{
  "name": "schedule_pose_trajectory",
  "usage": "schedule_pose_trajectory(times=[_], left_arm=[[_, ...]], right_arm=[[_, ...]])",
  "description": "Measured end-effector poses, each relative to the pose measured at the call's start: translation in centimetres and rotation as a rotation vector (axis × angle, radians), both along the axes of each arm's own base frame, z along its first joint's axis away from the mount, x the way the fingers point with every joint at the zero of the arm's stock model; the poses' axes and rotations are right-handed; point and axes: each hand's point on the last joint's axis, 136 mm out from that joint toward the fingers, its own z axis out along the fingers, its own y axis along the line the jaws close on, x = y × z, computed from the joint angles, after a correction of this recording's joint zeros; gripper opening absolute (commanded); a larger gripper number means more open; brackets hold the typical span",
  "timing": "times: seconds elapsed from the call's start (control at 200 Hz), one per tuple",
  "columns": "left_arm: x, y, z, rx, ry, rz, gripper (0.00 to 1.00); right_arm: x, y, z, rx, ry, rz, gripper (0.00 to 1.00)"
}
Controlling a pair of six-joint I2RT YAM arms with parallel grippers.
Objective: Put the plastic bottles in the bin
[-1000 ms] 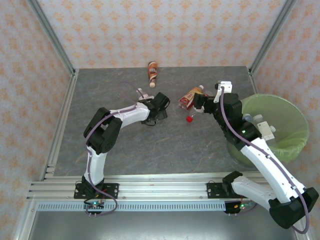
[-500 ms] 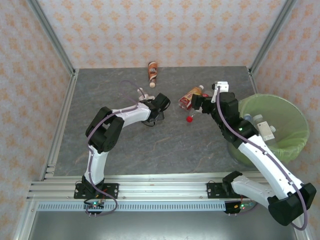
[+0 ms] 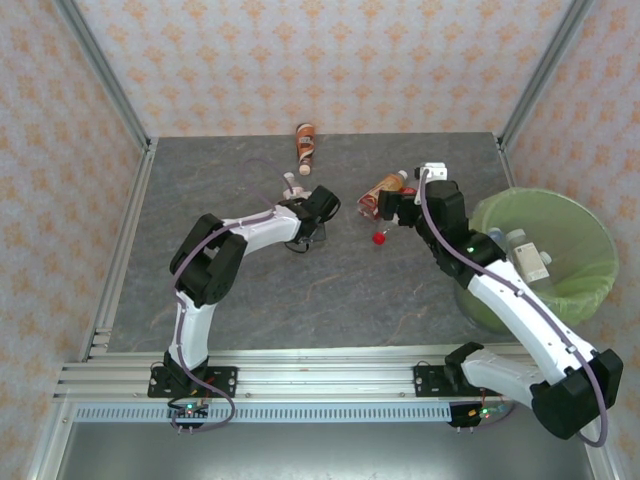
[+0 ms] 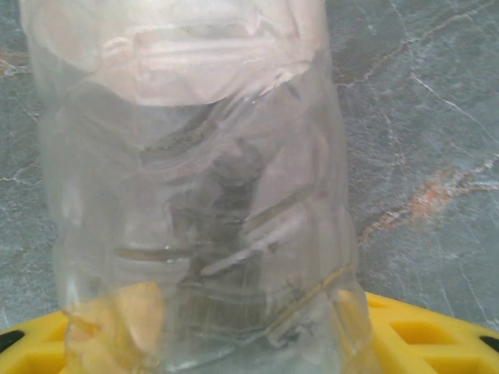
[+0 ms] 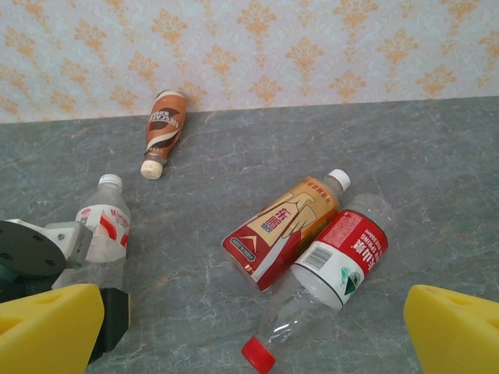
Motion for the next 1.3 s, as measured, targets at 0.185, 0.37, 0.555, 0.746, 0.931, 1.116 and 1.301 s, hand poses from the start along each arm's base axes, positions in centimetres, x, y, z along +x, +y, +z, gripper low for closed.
schedule_pose_trajectory(times=[0.185, 0.37, 0.555, 0.746, 0.931, 1.116, 1.301], left_arm=[[-1.3, -0.9, 1.7, -0.039, -0.025, -0.087, 0.49], [-3.4, -3.1, 5.0, -0.087, -0.104, -0.216, 0.47], [-5.4, -4.5, 8.1, -0.159, -0.194, -0.308, 0.47], [-6.7, -4.7, 9.8, -0.180, -0.250, -0.371, 0.45], [-8.0, -5.4, 12.2, -0.218, -0.293, -0.474, 0.44], [-9.4, -7.0, 15.0, -0.303, -0.331, -0.604, 0.45], [-11.0, -8.9, 15.3, -0.364, -0.315, -0.716, 0.45]], right_arm=[[0.9, 0.6, -0.7, 0.034, 0.016, -0.008, 0.99], [2.1, 0.9, -2.5, 0.077, 0.061, -0.061, 0.99], [3.0, 1.4, -3.0, 0.167, 0.075, -0.102, 0.99], [3.5, 2.6, -2.7, 0.332, 0.106, -0.070, 0.99], [4.7, 1.5, -1.5, 0.503, 0.111, -0.072, 0.99], [4.6, 2.6, -0.7, 0.582, 0.137, 0.005, 0.99], [5.7, 4.5, 0.4, 0.635, 0.152, 0.083, 0.99]])
